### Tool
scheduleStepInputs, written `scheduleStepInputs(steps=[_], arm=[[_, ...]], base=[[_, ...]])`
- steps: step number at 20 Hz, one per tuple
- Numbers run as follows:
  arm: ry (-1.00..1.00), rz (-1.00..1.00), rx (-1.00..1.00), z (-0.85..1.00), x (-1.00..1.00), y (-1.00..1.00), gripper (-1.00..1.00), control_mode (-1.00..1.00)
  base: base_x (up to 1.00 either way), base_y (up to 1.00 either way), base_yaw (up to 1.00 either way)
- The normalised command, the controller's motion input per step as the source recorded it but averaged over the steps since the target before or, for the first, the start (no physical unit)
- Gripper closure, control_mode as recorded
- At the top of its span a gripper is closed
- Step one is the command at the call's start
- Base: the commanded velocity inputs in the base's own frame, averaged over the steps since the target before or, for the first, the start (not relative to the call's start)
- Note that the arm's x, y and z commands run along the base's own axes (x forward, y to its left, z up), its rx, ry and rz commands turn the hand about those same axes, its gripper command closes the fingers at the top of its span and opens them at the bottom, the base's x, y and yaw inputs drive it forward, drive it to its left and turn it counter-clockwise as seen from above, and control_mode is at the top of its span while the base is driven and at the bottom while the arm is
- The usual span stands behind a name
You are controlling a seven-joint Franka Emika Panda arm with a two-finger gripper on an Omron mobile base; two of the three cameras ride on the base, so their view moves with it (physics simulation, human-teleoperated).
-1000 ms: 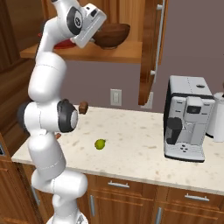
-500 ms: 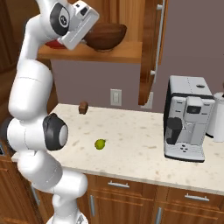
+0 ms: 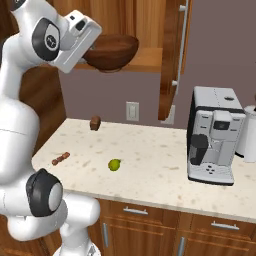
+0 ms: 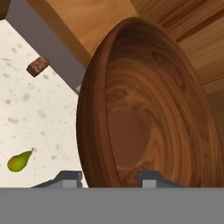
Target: Pick both bowls and place them on the counter. Then place the pear in one bowl and place the kebab skewer in the other bowl.
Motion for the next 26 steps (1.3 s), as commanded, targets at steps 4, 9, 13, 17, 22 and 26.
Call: scheduleStepInputs(steps=[4, 9, 13, 17, 22, 26], arm=[[0.00, 0.00, 0.00, -0.36, -1.00, 0.07, 1.00, -1.00], [0.01, 0.00, 0.00, -0.51, -1.00, 0.00, 1.00, -1.00], [0.07, 0.00, 0.00, -0.70, -0.66, -0.03, 1.00, -1.00], [0.17, 0.00, 0.00, -0.68, -0.06, -0.05, 1.00, -1.00], [0.10, 0.00, 0.00, -0.66, 0.28, -0.07, 1.00, -1.00], [0.07, 0.00, 0.00, -0.60, 0.63, -0.27, 1.00, -1.00]], base=[[0.00, 0.00, 0.00], [0.00, 0.00, 0.00], [0.00, 0.00, 0.00], [0.00, 0.00, 0.00], [0.00, 0.00, 0.00], [0.00, 0.00, 0.00]])
